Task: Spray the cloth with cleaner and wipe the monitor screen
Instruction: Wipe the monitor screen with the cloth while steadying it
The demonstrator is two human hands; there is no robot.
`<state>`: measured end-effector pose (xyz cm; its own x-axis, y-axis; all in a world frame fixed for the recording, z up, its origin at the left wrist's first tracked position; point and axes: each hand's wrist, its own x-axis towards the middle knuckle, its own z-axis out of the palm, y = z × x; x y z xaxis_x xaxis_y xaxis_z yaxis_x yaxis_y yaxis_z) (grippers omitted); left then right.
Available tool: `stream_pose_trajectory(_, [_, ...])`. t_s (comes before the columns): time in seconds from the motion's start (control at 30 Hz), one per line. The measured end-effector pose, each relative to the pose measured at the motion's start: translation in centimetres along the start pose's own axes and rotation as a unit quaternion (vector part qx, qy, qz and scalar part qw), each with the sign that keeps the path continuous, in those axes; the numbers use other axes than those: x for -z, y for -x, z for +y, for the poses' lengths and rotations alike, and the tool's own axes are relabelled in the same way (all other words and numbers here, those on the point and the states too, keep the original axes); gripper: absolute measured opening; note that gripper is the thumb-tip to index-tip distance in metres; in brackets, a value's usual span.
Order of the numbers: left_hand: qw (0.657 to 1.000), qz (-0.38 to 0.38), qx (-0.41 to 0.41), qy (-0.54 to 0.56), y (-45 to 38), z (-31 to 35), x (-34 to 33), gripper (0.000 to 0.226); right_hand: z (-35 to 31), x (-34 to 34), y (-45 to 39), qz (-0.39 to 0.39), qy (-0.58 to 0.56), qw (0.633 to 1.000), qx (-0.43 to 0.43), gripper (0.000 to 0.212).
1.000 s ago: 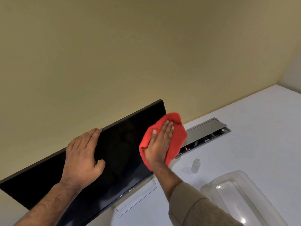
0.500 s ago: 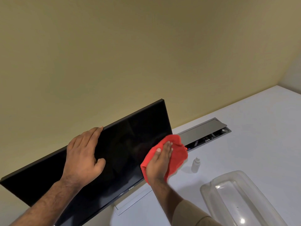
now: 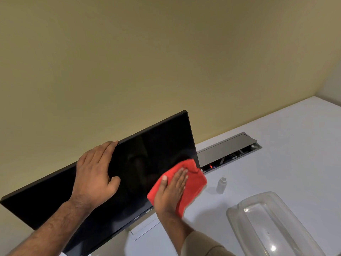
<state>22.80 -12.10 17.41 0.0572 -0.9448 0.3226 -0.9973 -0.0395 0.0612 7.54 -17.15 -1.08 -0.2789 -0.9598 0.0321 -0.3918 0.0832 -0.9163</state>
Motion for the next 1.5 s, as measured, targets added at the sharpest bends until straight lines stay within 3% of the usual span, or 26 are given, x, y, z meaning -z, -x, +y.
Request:
stream_pose_trajectory(0.1, [1.000,0.001,-0.002,-0.001,0.1,0.0,0.0,0.094,2.6,0.9,0.6,-0.029,-0.006,0.998,-0.063,0.067])
stream_pose_trajectory(0.3, [1.000,0.001,-0.004,-0.002,0.3,0.1,0.2,0.094,1.2,1.6,0.6,-0.041,-0.004,0.998,-0.057,0.063])
stream_pose_trajectory(0.37, [1.000,0.001,-0.005,-0.004,0.2,0.1,0.2,0.094,-0.7,1.4,1.1,-0.051,-0.028,0.998,-0.006,0.071])
stream_pose_trajectory(0.5, [1.000,-0.002,-0.005,-0.006,0.1,0.1,0.2,0.095,-4.8,0.4,3.2,-0.093,-0.043,0.980,0.174,0.085])
stream_pose_trajectory(0.67, [1.000,-0.003,-0.006,-0.001,0.0,-0.1,0.3,0.098,-6.1,-0.5,3.4,-0.132,0.071,0.920,0.362,0.077])
stream_pose_trajectory(0.8, [1.000,-0.001,-0.008,-0.002,-0.1,0.0,0.2,0.097,-2.0,0.5,3.3,-0.172,0.173,0.869,0.431,0.077])
stream_pose_trajectory(1.07, [1.000,0.000,-0.008,-0.006,0.2,-0.1,0.2,0.096,7.1,4.2,4.8,-0.251,0.288,0.791,0.478,0.080])
stream_pose_trajectory(1.17, [1.000,0.001,-0.010,-0.005,0.2,-0.1,0.2,0.096,7.7,5.5,3.2,-0.196,0.261,0.837,0.438,0.075])
stream_pose_trajectory(1.3, [1.000,-0.001,-0.010,-0.006,0.2,-0.1,0.2,0.096,6.2,6.9,0.0,-0.141,0.246,0.942,0.181,0.086])
stream_pose_trajectory(1.37, [1.000,-0.003,-0.009,-0.007,0.1,-0.1,0.2,0.096,5.5,7.1,-2.2,-0.134,0.218,0.962,0.095,0.094])
stream_pose_trajectory(1.5, [1.000,-0.007,-0.006,-0.006,0.1,-0.2,0.1,0.097,3.2,7.3,-5.2,-0.078,0.172,0.979,0.079,0.099])
